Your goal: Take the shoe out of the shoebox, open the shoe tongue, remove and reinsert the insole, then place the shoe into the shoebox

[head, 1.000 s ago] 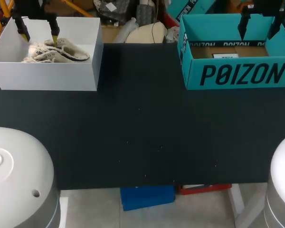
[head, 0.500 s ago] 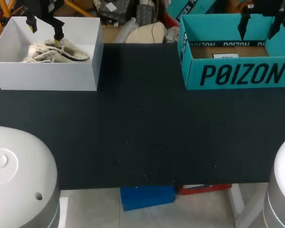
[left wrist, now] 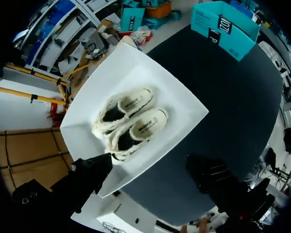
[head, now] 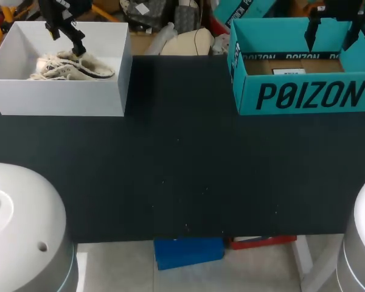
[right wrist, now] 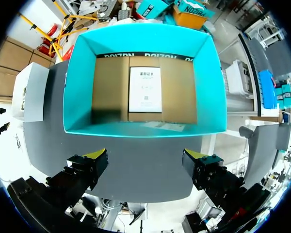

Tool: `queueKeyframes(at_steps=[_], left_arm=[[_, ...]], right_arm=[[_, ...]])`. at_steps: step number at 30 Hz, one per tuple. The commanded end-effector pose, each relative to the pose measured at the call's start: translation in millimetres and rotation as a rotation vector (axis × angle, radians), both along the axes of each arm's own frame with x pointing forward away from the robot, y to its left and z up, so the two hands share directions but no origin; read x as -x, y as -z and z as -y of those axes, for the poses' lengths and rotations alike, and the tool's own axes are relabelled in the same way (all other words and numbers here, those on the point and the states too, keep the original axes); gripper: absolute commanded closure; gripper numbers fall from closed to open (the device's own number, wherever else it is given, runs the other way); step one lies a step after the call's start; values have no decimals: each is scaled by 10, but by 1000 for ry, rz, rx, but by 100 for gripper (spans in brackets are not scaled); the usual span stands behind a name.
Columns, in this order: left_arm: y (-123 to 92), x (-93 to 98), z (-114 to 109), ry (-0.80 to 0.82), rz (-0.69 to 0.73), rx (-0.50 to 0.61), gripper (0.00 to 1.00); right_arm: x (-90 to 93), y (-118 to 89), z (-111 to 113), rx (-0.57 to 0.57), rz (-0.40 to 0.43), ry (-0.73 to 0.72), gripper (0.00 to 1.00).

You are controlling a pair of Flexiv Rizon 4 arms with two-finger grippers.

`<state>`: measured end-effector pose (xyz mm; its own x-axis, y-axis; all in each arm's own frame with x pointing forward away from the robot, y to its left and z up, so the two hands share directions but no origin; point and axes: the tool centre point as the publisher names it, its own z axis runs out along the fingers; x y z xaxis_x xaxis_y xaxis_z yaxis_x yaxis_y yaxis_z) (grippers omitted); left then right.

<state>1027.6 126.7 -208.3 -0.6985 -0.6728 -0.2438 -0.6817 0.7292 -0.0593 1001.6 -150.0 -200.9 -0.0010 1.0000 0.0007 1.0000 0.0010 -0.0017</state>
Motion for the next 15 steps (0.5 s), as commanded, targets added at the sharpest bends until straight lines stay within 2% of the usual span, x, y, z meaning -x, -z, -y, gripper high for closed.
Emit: queueKeyframes(at_steps=[1, 11, 13, 14, 15], left_arm=[[37, 67, -15, 468, 0, -181, 0], [37, 67, -15, 468, 0, -181, 0], [123, 77, -11, 512, -58, -174, 0], [146, 81, -11, 528, -79, -136, 0], [156, 72, -31, 528, -109, -84, 58]], right_arm=[[3, -6, 1, 1, 0, 1, 0], [3, -6, 1, 1, 0, 1, 0], [3, -6, 1, 1, 0, 1, 0], [3, -6, 1, 1, 0, 1, 0], [3, -6, 1, 1, 0, 1, 0]])
